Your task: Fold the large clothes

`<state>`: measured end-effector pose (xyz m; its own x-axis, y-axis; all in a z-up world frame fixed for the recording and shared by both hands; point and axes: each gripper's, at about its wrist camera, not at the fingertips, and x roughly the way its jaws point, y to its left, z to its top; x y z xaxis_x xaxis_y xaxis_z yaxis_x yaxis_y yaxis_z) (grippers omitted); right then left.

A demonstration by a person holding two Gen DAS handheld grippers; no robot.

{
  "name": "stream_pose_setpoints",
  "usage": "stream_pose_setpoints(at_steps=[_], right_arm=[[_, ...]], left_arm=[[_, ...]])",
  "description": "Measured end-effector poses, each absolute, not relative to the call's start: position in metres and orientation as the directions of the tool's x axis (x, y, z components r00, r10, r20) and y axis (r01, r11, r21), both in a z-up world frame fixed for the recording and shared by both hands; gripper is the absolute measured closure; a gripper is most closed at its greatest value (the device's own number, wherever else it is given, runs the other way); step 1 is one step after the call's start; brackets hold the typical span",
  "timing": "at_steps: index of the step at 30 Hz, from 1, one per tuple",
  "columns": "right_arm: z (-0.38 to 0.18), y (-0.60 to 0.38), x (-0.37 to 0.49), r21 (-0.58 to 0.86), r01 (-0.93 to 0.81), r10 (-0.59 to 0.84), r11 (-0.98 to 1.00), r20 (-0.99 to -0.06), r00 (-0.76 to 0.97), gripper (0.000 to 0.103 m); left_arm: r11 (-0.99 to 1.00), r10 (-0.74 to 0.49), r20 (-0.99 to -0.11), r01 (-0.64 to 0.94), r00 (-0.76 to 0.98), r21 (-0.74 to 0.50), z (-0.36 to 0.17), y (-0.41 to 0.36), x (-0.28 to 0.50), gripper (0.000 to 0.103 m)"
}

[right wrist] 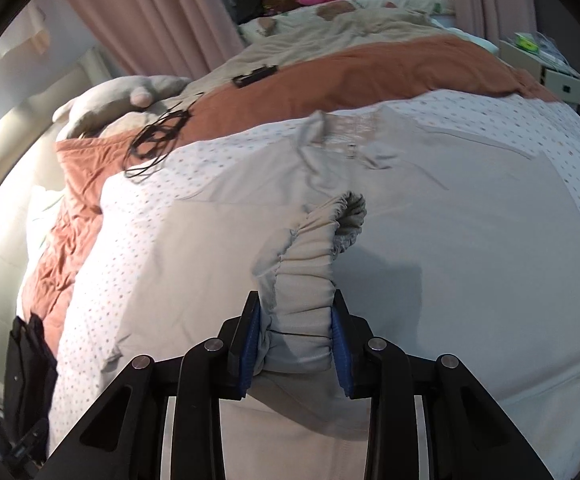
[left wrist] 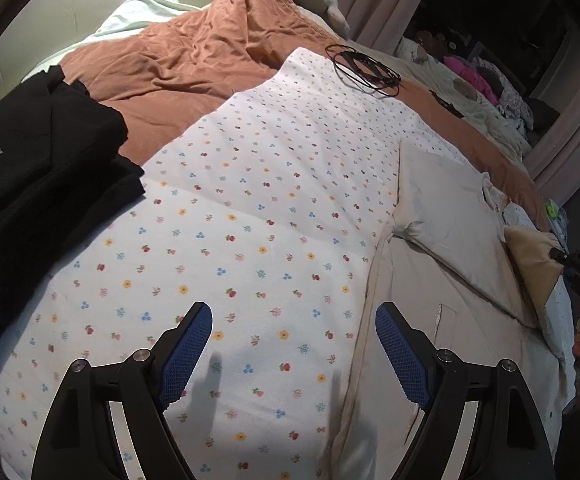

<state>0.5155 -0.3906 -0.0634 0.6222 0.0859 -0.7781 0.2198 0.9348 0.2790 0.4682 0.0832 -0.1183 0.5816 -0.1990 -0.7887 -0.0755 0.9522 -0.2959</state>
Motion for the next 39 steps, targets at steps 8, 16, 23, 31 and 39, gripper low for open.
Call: stream_pose_setpoints(at_steps=[8, 16, 23, 31, 39], right_arm=[[-0.071, -0.333, 0.533, 0.436, 0.054, 0.321, 0.898, -0.735, 0.598, 0.049], [-0.055, -0.358, 0.506, 0.369, 0.057, 0.258, 0.928, -0.742, 0.619, 0.047], [-0.057, -0.420, 0.468, 0.327, 0.155, 0.166, 0.932, -0.767, 0.619, 0.047], [-0.065, -0.500, 0.402, 0.307, 0.293, 0.068, 0.905, -0.786, 0.614, 0.047], [-0.081, -0.563, 0.320, 0.264, 0.415, -0.031, 0.870, -0.813, 0.582, 0.047]], left_arm=[[0.947, -0.164, -0.788, -0.127, 0.594, -0.294, -0.115, 0.118, 0.452, 0.018], [0.942, -0.207, -0.792, -0.101, 0.574, -0.320, -0.127, 0.108, 0.453, 0.018], [0.937, -0.254, -0.788, -0.061, 0.561, -0.345, -0.133, 0.082, 0.451, 0.018], [0.938, -0.279, -0.783, -0.017, 0.556, -0.346, -0.131, 0.048, 0.446, 0.018], [0.948, -0.272, -0.787, 0.012, 0.553, -0.319, -0.137, 0.023, 0.441, 0.022]])
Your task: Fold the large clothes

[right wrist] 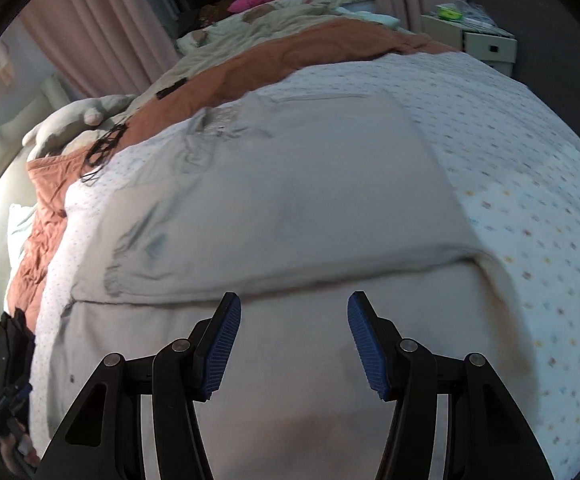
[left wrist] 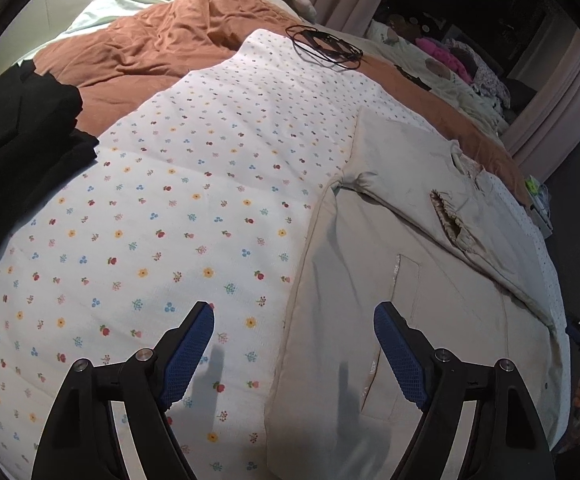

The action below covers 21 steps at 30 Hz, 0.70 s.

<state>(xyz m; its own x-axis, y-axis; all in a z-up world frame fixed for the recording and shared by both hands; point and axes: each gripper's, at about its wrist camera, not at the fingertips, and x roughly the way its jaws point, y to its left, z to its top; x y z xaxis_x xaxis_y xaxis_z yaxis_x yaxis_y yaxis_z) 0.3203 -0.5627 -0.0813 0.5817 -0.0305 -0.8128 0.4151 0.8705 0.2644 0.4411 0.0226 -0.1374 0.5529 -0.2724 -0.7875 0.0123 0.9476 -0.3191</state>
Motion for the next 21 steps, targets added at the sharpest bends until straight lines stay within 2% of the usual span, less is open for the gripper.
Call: stream_pose_setpoints(at_steps=[4, 9, 16, 17, 18, 21], right_arm=[[-0.089, -0.589, 0.281, 0.255, 0.474, -0.070, 0.843, -0.822, 0.566, 0.047], [-0.102, -0.614, 0.236, 0.248, 0.536, -0.108, 0.807, -0.830, 0.547, 0.047], [-0.121, -0.631, 0.186, 0.231, 0.583, -0.137, 0.779, -0.845, 0.518, 0.047], [-0.125, -0.633, 0.179, 0.225, 0.591, -0.142, 0.774, -0.849, 0.509, 0.047], [-0.127, -0.635, 0.174, 0.226, 0.597, -0.141, 0.770, -0.852, 0.504, 0.047], [-0.138, -0.639, 0.161, 0.250, 0.607, -0.112, 0.754, -0.862, 0.495, 0.047]], left_arm=[[0.952, -0.264, -0.795, 0.013, 0.547, -0.307, -0.142, 0.021, 0.439, 0.029], [0.945, -0.284, -0.809, 0.006, 0.515, -0.328, -0.153, 0.023, 0.440, 0.045], [0.932, -0.335, -0.834, 0.024, 0.438, -0.361, -0.177, 0.017, 0.436, 0.049], [0.934, -0.331, -0.840, 0.023, 0.429, -0.356, -0.180, 0.017, 0.435, 0.051], [0.934, -0.332, -0.843, 0.020, 0.423, -0.358, -0.183, 0.018, 0.433, 0.058], [0.925, -0.350, -0.839, 0.010, 0.418, -0.380, -0.188, 0.023, 0.430, 0.065]])
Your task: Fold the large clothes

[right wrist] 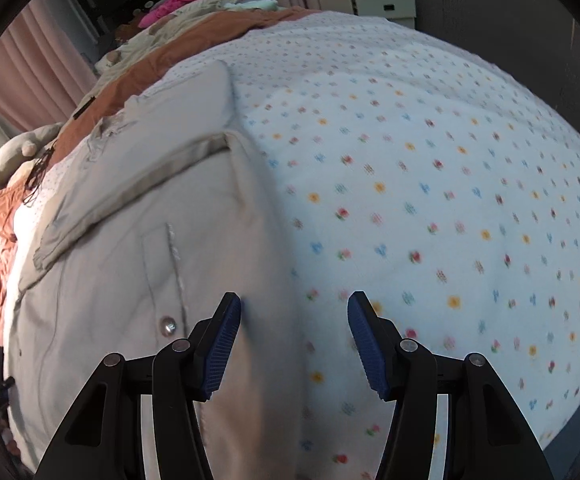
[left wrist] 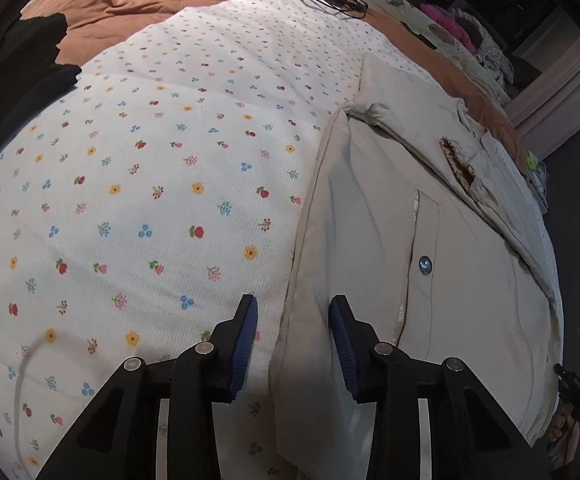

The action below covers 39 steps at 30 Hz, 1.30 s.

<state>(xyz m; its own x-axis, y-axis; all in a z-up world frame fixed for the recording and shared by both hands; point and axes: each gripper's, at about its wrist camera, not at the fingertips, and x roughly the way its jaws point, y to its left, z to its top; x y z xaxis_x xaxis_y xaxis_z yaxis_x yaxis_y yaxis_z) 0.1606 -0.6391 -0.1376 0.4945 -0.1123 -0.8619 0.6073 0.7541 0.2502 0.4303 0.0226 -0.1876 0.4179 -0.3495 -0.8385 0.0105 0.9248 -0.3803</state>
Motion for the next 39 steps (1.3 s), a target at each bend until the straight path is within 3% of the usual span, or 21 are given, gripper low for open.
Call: stream_pose_setpoints(at_steps=[4, 10, 13, 26, 39], right_arm=[[-0.150, -0.640, 0.146, 0.319, 0.594, -0.054, 0.739, -0.850, 0.524, 0.047], [-0.157, -0.626, 0.131, 0.476, 0.519, 0.083, 0.710, -0.788, 0.609, 0.047], [-0.163, -0.615, 0.128, 0.532, 0.472, 0.152, 0.703, -0.761, 0.631, 0.052], [-0.174, -0.582, 0.110, 0.660, 0.370, 0.327, 0.654, -0.688, 0.648, 0.060], [-0.185, -0.575, 0.119, 0.731, 0.388, 0.344, 0.561, -0.633, 0.694, 0.064]], left_arm=[[0.913, -0.384, -0.834, 0.029, 0.397, -0.406, -0.190, 0.022, 0.428, 0.078], [0.892, -0.434, -0.818, 0.050, 0.377, -0.450, -0.192, 0.021, 0.414, 0.078], [0.874, -0.466, -0.807, 0.049, 0.362, -0.483, -0.193, 0.024, 0.409, 0.078], [0.834, -0.539, -0.778, 0.077, 0.323, -0.546, -0.195, 0.029, 0.395, 0.078], [0.800, -0.586, -0.746, 0.081, 0.317, -0.595, -0.203, 0.019, 0.412, 0.084]])
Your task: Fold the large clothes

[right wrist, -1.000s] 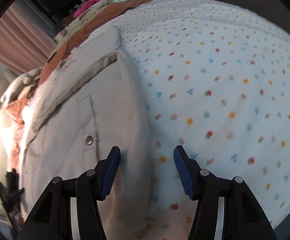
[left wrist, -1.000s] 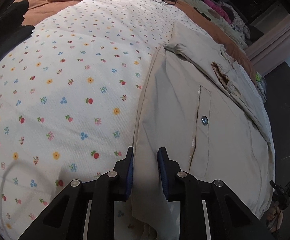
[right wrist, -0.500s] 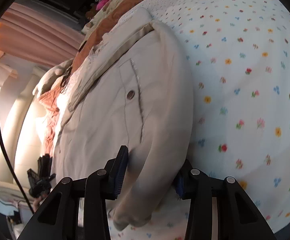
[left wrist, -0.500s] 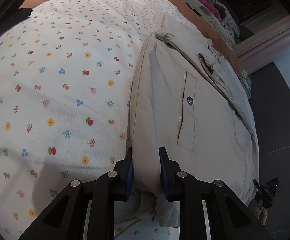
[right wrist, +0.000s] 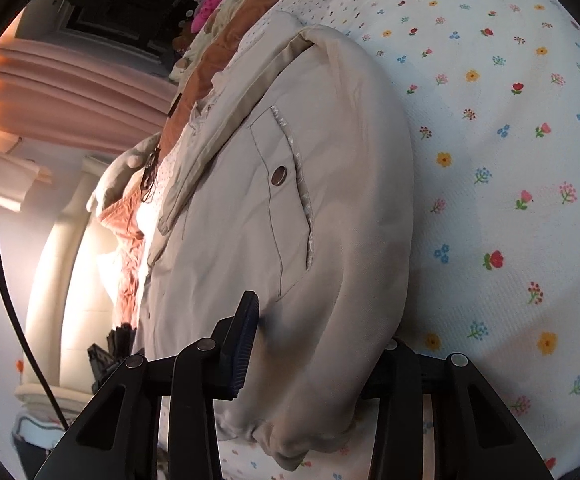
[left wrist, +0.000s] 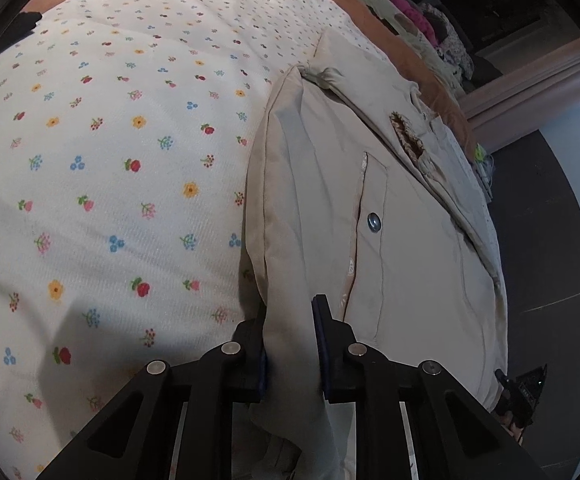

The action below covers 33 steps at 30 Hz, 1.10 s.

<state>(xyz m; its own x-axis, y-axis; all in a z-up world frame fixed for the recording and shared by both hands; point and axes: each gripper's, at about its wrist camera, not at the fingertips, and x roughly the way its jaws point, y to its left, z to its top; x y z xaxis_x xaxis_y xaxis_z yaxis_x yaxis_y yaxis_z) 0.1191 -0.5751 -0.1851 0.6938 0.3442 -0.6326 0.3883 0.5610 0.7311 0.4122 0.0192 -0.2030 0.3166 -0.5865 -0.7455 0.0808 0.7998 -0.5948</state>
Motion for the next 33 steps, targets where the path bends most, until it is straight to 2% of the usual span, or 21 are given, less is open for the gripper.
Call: stream_pose_setpoints(at_steps=[7, 9, 11, 14, 18, 26, 33], right_arm=[[-0.190, -0.575, 0.102, 0.753, 0.362, 0.364, 0.549, -0.605, 0.708, 0.070], [-0.190, -0.574, 0.103, 0.747, 0.368, 0.349, 0.554, -0.609, 0.712, 0.075], [-0.191, -0.575, 0.101, 0.748, 0.377, 0.336, 0.546, -0.608, 0.719, 0.086], [-0.186, -0.575, 0.094, 0.759, 0.373, 0.309, 0.534, -0.586, 0.749, 0.093], [-0.163, -0.576, 0.091, 0.771, 0.327, 0.295, 0.546, -0.543, 0.786, 0.095], [-0.083, -0.576, 0.094, 0.807, 0.179, 0.303, 0.562, -0.403, 0.864, 0.095], [-0.023, -0.563, 0.081, 0.794, 0.085, 0.301, 0.602, -0.324, 0.897, 0.095]], left_arm=[[0.767, -0.624, -0.717, 0.069, 0.310, -0.637, -0.207, 0.028, 0.394, 0.089], [0.775, -0.611, -0.721, 0.062, 0.326, -0.629, -0.206, 0.027, 0.393, 0.093], [0.780, -0.600, -0.720, 0.055, 0.348, -0.624, -0.203, 0.026, 0.391, 0.095], [0.756, -0.618, -0.689, 0.046, 0.379, -0.652, -0.195, 0.032, 0.387, 0.097], [0.706, -0.662, -0.628, 0.059, 0.410, -0.706, -0.174, 0.044, 0.382, 0.098], [0.634, -0.706, -0.510, 0.115, 0.492, -0.765, -0.109, 0.050, 0.372, 0.099], [0.570, -0.736, -0.400, 0.183, 0.546, -0.801, -0.051, 0.062, 0.351, 0.099]])
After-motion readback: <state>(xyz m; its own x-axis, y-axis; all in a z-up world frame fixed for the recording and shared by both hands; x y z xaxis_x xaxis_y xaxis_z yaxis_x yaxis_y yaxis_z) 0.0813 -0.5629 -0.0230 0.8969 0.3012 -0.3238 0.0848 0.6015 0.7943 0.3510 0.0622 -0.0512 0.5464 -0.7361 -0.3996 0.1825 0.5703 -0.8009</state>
